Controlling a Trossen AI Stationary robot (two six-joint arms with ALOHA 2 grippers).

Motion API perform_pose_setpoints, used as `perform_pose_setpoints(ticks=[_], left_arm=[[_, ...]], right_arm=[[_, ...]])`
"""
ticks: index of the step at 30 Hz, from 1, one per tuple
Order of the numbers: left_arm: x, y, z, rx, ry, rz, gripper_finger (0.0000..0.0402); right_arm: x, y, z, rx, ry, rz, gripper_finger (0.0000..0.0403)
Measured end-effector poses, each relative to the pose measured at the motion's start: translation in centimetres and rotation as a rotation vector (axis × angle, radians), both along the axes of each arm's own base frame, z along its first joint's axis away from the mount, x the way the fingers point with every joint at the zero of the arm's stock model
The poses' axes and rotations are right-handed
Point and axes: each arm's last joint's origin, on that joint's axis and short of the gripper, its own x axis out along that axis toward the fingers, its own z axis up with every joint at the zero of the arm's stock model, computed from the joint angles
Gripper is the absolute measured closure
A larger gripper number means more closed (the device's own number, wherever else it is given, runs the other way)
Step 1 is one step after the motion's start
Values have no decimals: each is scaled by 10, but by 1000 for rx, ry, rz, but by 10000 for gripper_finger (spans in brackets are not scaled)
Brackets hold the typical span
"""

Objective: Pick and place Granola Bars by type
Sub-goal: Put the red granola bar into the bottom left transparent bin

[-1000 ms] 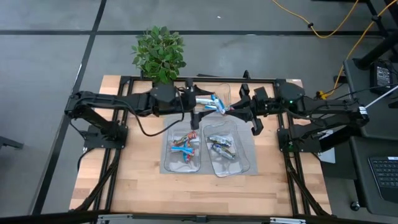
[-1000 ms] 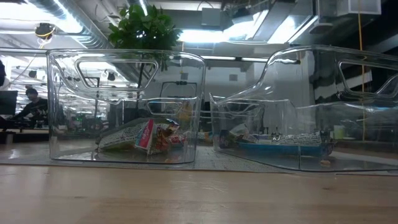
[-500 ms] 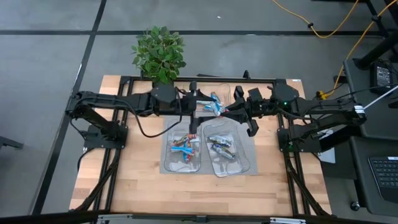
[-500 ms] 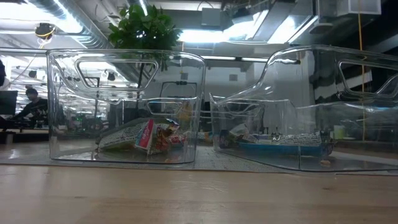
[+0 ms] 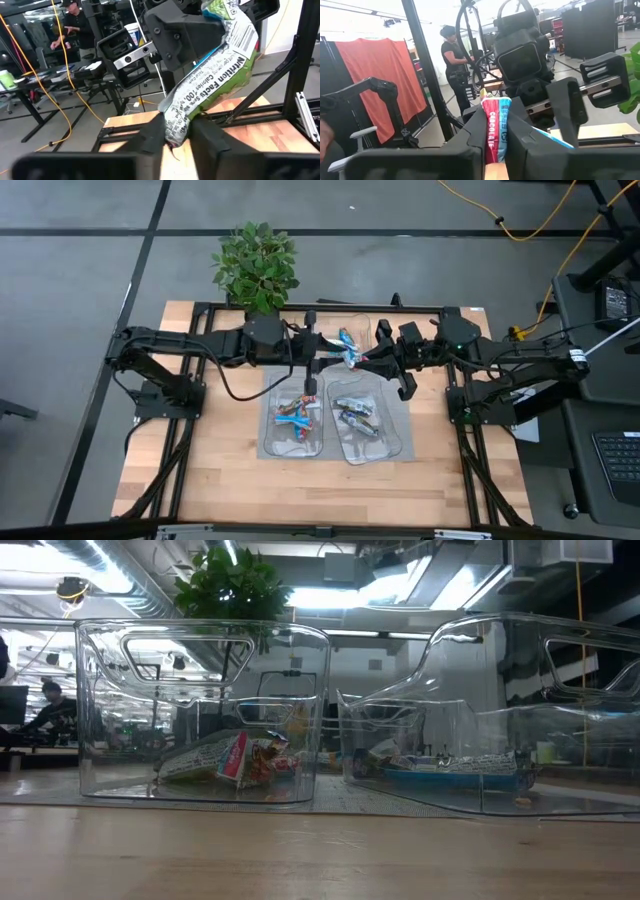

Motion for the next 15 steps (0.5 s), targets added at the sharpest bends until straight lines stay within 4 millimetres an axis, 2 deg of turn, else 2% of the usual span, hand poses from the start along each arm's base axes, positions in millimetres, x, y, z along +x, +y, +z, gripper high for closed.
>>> perform_pose_setpoints(ticks=[5,15], left_arm=[[0,0,0,0,0,0,382],[0,0,0,0,-1,-1,381]], right_arm=[[0,0,0,7,2,1,331],[-5,0,2,8,8,0,319]])
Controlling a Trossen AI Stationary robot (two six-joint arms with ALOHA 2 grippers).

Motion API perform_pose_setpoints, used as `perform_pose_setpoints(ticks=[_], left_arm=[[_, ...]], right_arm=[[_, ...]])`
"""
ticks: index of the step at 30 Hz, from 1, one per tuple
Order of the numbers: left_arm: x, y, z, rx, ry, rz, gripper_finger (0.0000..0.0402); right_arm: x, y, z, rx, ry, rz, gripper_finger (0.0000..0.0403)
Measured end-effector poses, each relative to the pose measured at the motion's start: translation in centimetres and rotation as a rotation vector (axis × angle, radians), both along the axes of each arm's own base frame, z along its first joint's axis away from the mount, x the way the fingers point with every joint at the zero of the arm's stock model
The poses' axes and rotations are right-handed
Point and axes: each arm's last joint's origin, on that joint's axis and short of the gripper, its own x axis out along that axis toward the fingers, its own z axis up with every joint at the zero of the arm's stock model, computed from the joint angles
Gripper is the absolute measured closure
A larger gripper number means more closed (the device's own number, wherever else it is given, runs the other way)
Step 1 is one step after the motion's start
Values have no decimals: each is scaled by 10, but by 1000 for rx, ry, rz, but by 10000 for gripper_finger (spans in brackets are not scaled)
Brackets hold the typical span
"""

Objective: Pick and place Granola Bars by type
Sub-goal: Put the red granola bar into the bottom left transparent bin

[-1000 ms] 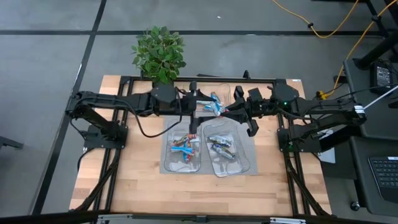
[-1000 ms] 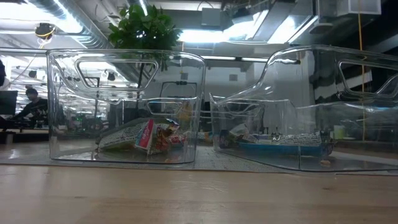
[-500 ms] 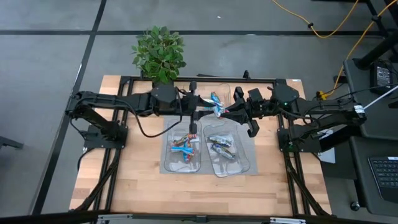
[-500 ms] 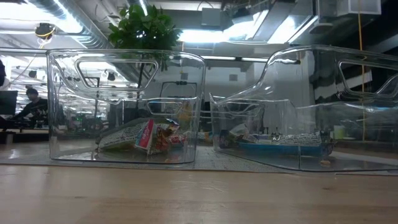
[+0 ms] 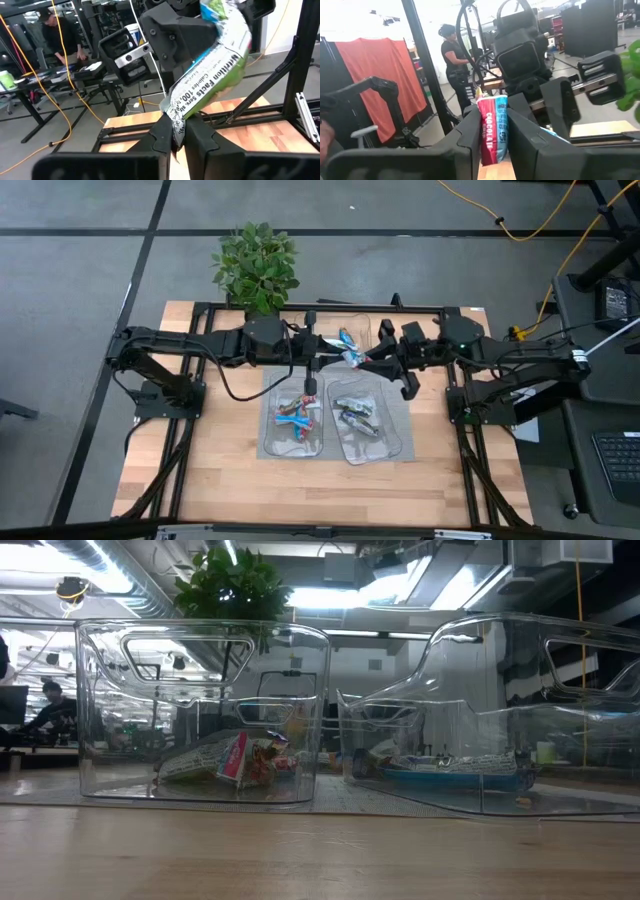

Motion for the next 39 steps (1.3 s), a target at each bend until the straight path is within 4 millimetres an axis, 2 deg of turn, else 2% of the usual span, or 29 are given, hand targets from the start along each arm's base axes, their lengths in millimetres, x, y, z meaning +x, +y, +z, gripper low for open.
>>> perform_pose_setpoints(ticks=[9,17,28,34,39], left_arm=[[-7,0,6,3,-13,26,382],[-27,-7,9,20,87,82,383],[-71,-27,15,14,230,146,384],[-97,-32,21,-8,260,178,384],[-114,-27,23,-30,292,200,384]], right_arm=[[-31,-3,8,-36,38,-85,318],[-62,-6,13,-55,76,-172,318],[-93,-11,6,-60,204,-297,318],[-99,-12,6,-68,211,-339,318],[-99,-12,6,-88,213,-340,318]])
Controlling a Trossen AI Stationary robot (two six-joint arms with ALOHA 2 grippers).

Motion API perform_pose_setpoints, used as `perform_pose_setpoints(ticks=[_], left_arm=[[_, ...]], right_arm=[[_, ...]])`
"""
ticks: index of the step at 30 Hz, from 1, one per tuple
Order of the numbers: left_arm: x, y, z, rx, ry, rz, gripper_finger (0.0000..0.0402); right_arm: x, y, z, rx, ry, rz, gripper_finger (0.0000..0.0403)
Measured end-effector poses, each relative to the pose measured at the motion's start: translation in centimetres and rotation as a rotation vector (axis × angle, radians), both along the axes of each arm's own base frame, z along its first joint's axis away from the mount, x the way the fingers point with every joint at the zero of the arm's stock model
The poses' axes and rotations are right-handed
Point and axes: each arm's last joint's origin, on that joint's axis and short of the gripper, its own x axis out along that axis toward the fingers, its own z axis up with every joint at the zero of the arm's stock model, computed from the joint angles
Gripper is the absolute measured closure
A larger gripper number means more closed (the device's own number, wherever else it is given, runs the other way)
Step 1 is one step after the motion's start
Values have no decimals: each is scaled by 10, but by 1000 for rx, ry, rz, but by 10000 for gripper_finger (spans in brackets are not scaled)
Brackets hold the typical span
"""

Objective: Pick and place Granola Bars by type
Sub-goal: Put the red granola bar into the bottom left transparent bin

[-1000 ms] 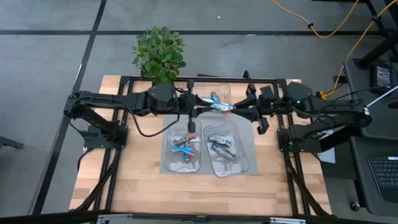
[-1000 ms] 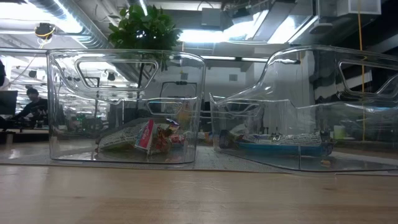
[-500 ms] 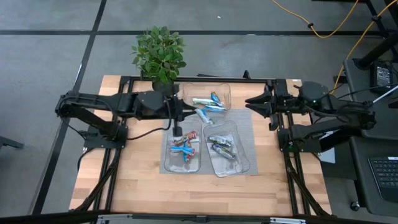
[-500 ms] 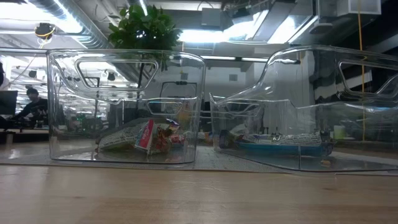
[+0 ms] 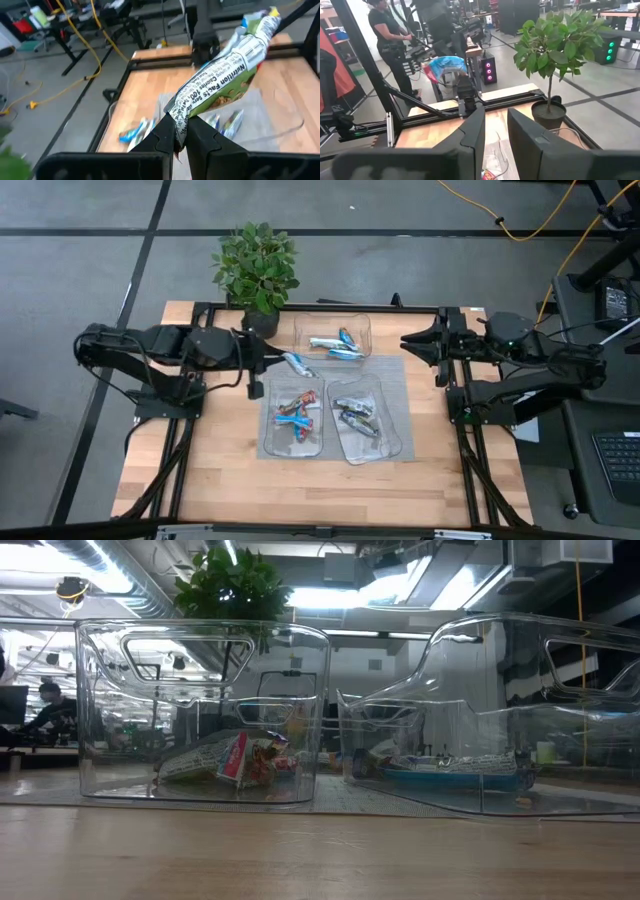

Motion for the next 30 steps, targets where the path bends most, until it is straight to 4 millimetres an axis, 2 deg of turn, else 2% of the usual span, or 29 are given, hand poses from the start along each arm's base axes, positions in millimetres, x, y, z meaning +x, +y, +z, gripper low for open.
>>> perform_pose_setpoints(ticks=[4,8,12,22,30], left_arm=[[-12,8,-1,-3,39,31,384],[-19,16,-16,-52,68,52,384],[-18,18,-48,-136,128,60,384],[5,12,-144,-324,201,-2,384],[17,8,-189,-412,307,-32,384]], right_arm=[[0,0,-1,-2,6,0,318],[0,0,-1,-2,8,1,318],[0,0,-1,1,8,1,318],[0,0,-1,-1,8,3,318],[0,0,-1,-9,16,3,318]])
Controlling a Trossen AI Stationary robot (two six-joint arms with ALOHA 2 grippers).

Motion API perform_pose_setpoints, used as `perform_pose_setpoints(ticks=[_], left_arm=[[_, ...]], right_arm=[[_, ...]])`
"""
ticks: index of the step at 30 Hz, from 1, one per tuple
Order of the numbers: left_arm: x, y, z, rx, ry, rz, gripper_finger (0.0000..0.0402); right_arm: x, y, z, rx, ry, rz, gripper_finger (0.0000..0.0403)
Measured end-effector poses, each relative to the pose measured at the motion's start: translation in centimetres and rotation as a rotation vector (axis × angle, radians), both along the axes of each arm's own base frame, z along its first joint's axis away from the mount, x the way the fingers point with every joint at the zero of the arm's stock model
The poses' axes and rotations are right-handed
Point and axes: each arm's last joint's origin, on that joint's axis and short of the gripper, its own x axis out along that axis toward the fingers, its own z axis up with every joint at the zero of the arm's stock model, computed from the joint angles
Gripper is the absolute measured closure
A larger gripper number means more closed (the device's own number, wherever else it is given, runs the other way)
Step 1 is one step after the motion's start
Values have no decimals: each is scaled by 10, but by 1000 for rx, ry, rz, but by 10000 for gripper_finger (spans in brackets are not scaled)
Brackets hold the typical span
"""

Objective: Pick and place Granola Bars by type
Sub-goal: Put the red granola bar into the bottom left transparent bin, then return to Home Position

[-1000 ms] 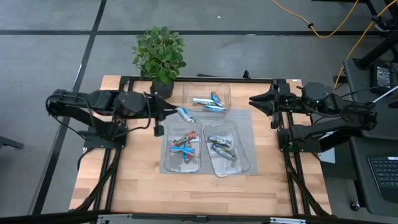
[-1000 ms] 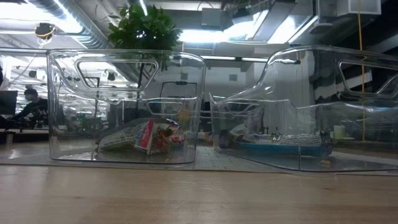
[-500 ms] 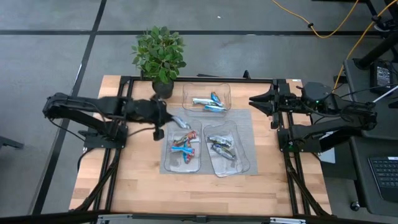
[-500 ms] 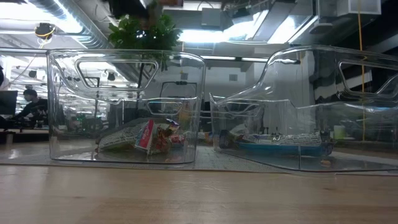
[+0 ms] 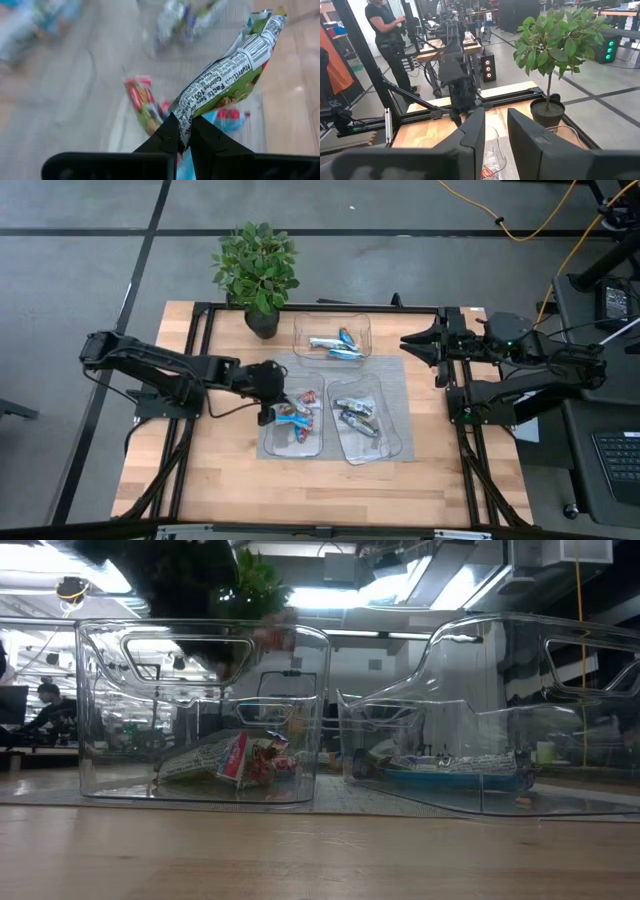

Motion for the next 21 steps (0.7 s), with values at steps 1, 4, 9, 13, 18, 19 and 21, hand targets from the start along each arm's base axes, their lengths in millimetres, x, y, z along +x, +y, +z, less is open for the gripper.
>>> perform_pose_setpoints(ticks=[1,4,9,13,18,19,21], left_arm=[[2,-1,-5,-17,17,-5,384],[7,-2,-16,-38,64,-14,384],[10,-2,-25,-64,101,22,380],[10,-2,-23,-97,93,64,357],[7,-1,-13,-118,30,78,318],[6,-1,-11,-120,23,79,309],[2,-1,-5,-131,0,83,291]], right_arm=[[0,0,0,-6,3,1,318],[0,0,-1,-14,8,1,318],[0,0,-2,-15,20,2,318],[0,0,-2,-19,24,2,318],[0,0,-2,-28,28,3,318],[0,0,-2,-33,29,4,318],[0,0,-2,-40,30,4,318]])
